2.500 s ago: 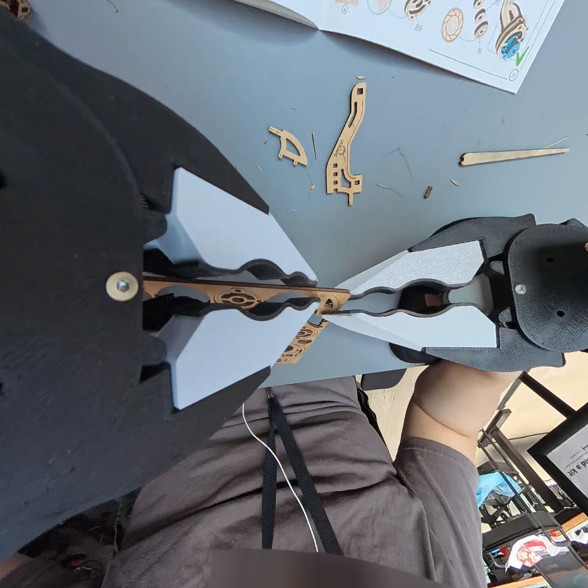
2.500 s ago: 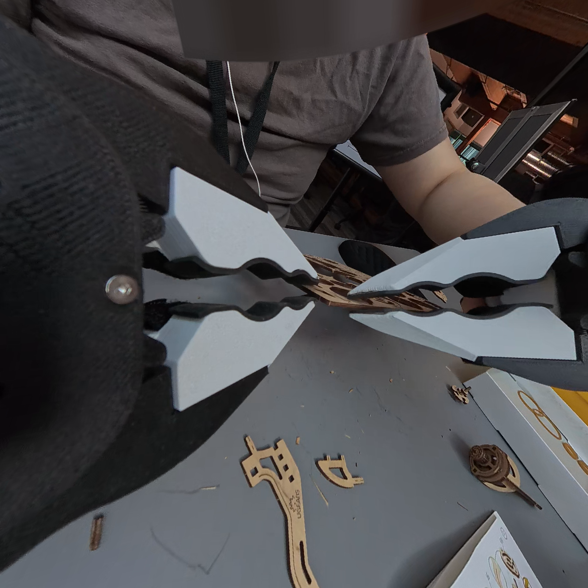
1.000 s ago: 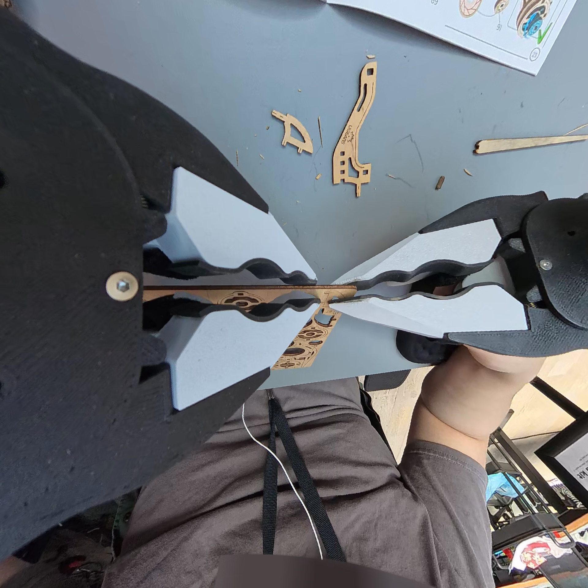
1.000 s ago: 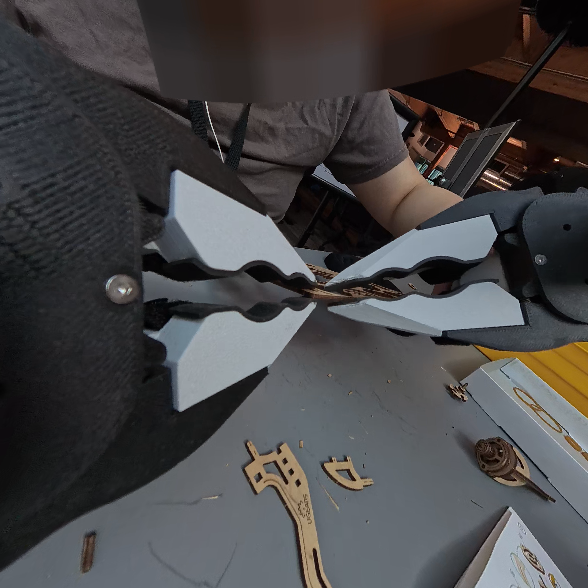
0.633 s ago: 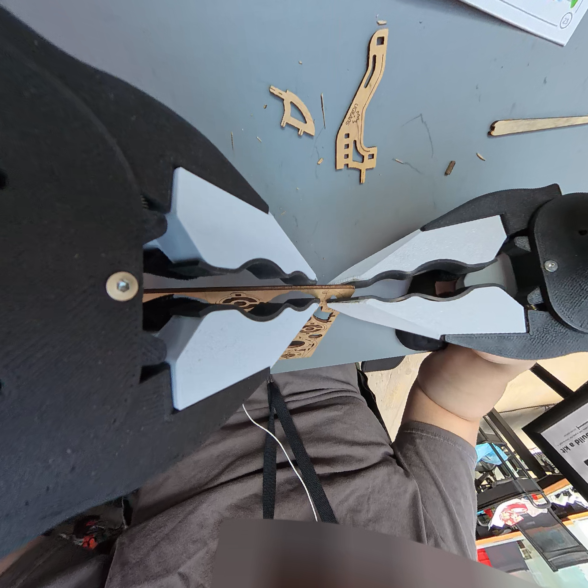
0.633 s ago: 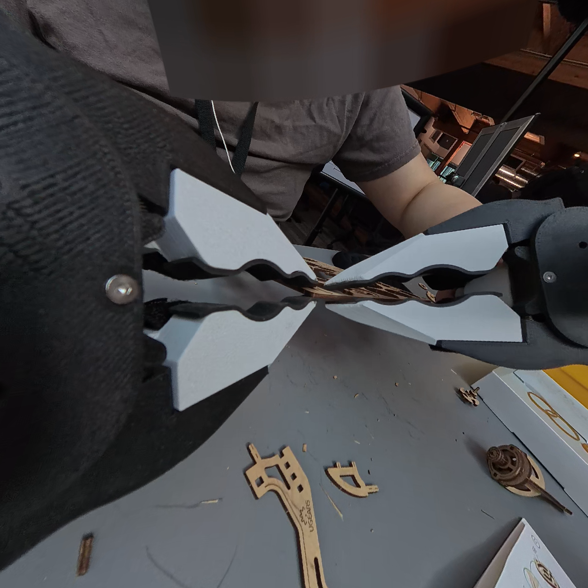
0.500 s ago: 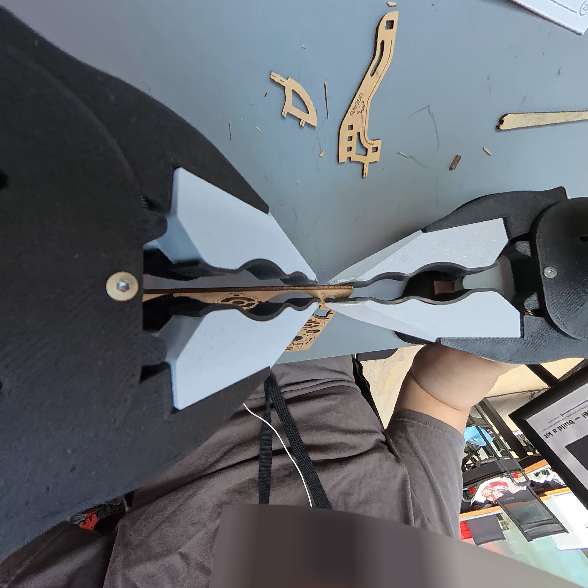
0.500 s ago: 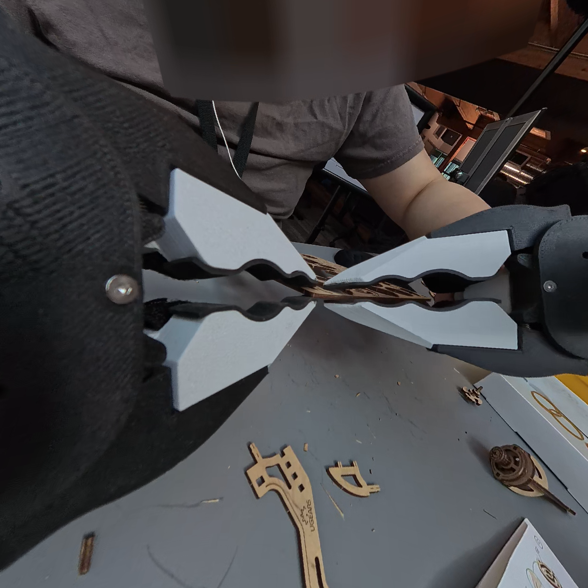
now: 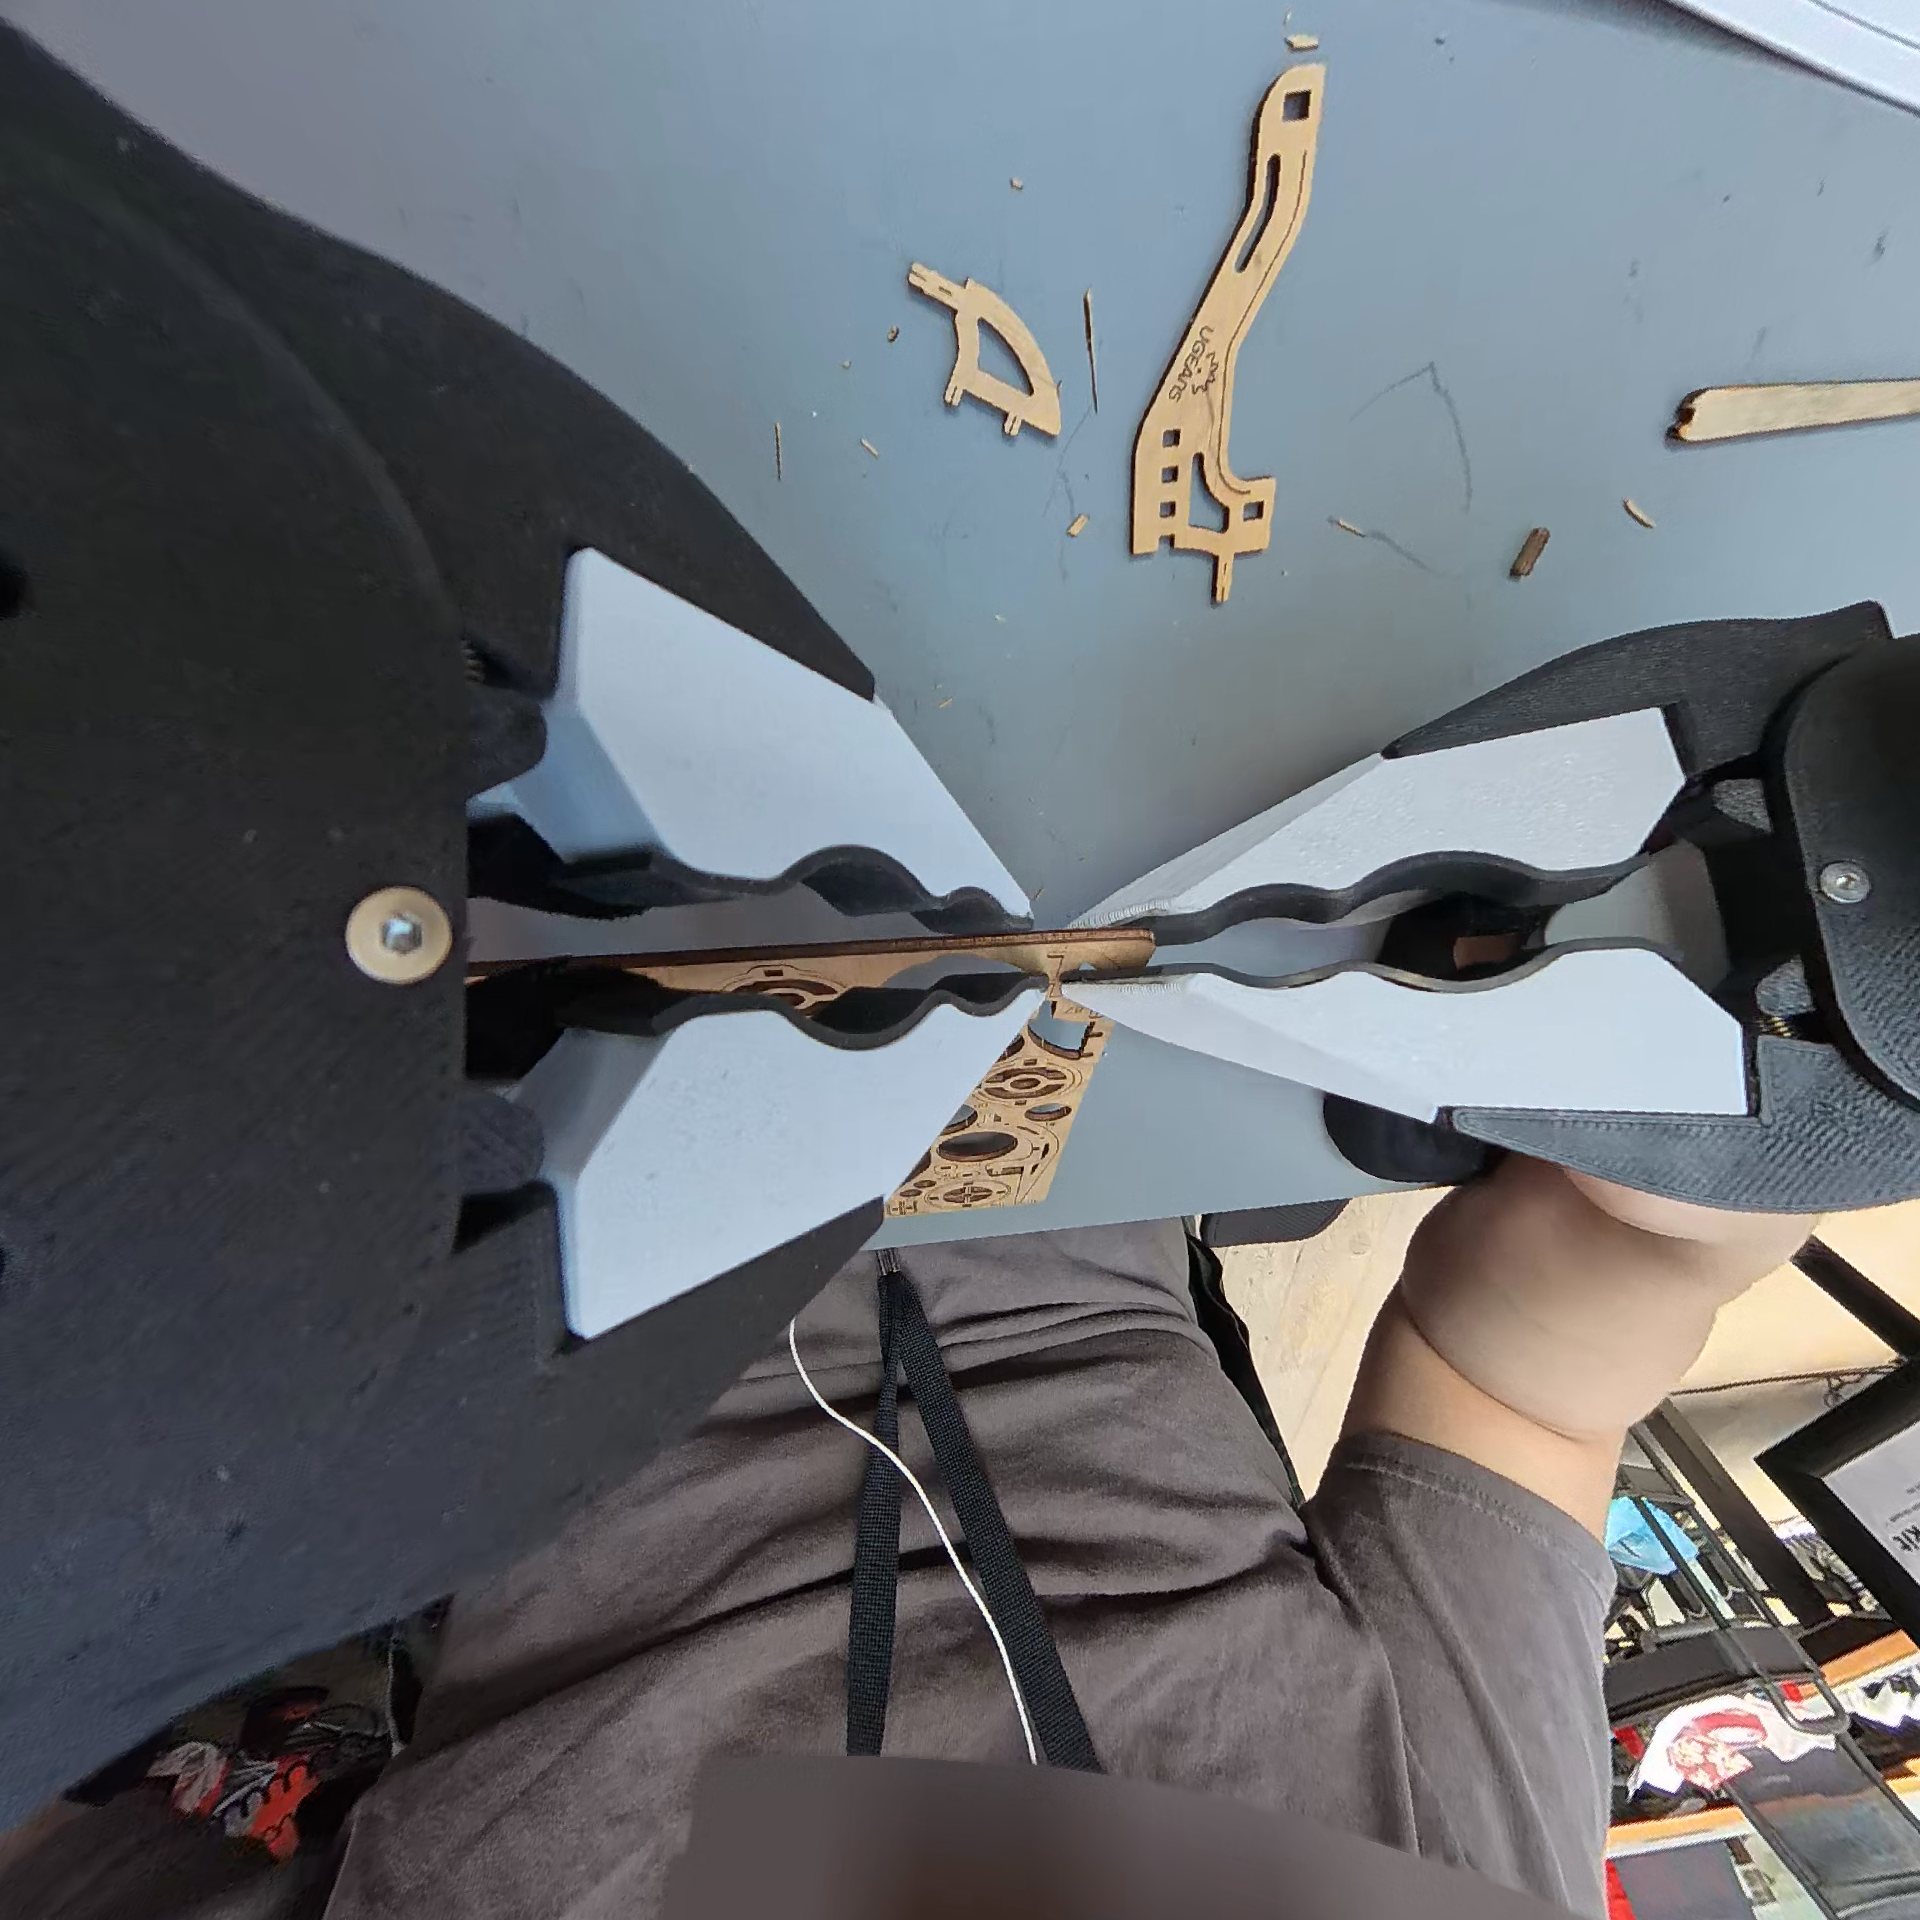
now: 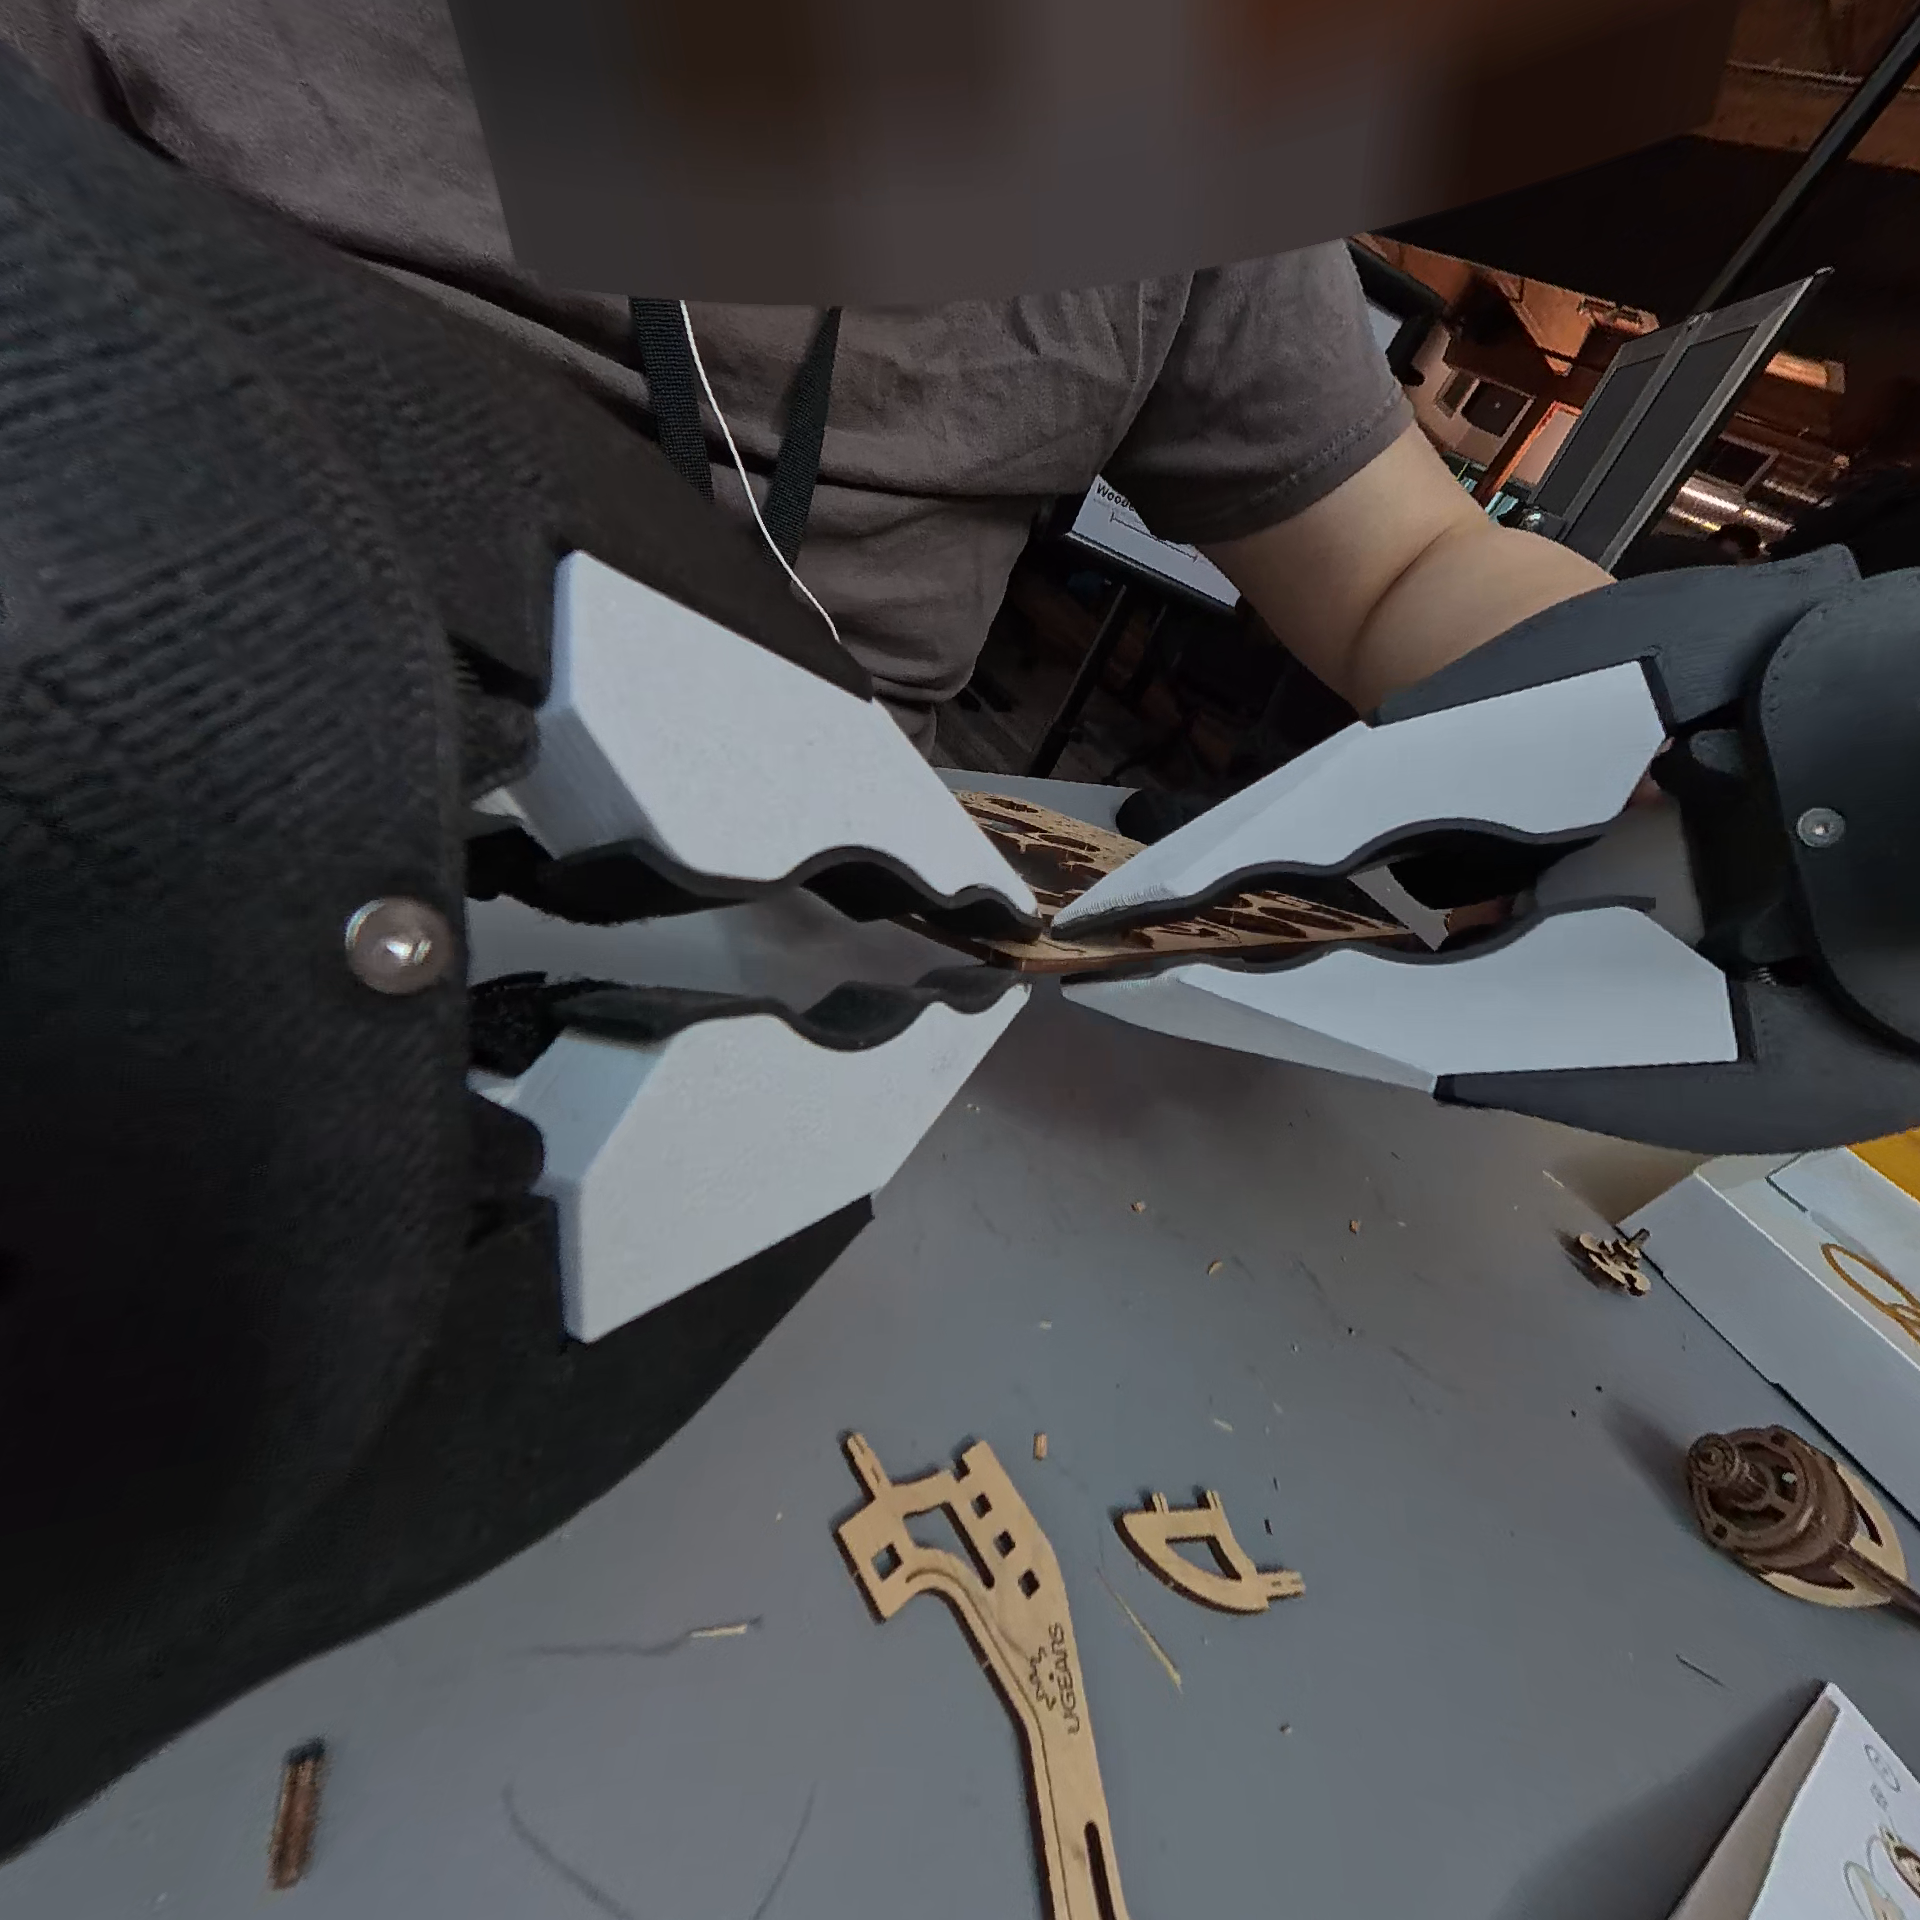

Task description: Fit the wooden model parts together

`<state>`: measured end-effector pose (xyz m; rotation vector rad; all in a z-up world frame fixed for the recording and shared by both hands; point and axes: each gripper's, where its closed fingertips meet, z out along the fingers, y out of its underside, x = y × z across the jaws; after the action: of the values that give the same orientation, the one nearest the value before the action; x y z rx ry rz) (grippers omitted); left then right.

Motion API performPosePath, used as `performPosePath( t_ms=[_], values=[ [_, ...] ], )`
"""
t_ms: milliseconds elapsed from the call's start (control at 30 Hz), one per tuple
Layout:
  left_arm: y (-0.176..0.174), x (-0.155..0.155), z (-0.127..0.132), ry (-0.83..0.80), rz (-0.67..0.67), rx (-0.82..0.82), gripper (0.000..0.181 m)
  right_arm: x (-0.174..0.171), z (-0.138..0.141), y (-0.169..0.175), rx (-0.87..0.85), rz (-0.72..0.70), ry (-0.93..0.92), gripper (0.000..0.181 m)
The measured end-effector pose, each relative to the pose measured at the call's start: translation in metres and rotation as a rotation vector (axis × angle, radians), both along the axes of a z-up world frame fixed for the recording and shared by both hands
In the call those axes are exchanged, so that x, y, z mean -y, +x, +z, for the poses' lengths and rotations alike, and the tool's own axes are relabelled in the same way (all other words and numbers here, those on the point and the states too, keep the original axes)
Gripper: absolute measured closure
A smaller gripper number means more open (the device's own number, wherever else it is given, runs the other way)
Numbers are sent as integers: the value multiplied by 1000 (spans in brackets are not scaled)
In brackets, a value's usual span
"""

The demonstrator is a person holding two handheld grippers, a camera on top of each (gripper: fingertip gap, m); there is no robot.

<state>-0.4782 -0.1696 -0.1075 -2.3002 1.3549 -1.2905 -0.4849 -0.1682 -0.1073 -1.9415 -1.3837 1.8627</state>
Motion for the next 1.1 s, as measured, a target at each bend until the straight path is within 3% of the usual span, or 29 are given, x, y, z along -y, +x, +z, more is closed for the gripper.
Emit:
performPosePath(
  t_ms=[33,267,700,933,1100],
  values=[
    [0,-1,-2,11,15,-9,176,0,-1,0,6,-1,0,177],
    [1,6,-1,-58,54,94,176,7,-2,0,3,44,-5,177],
    [-5,16,-24,-125,106,118,179,17,-29,-2,139,103,57,174],
    [-7,16,-36,-120,126,133,179,16,-42,-4,211,96,106,173],
    [-8,14,-37,-99,124,162,178,14,-41,-5,218,83,45,172]
  ],
)
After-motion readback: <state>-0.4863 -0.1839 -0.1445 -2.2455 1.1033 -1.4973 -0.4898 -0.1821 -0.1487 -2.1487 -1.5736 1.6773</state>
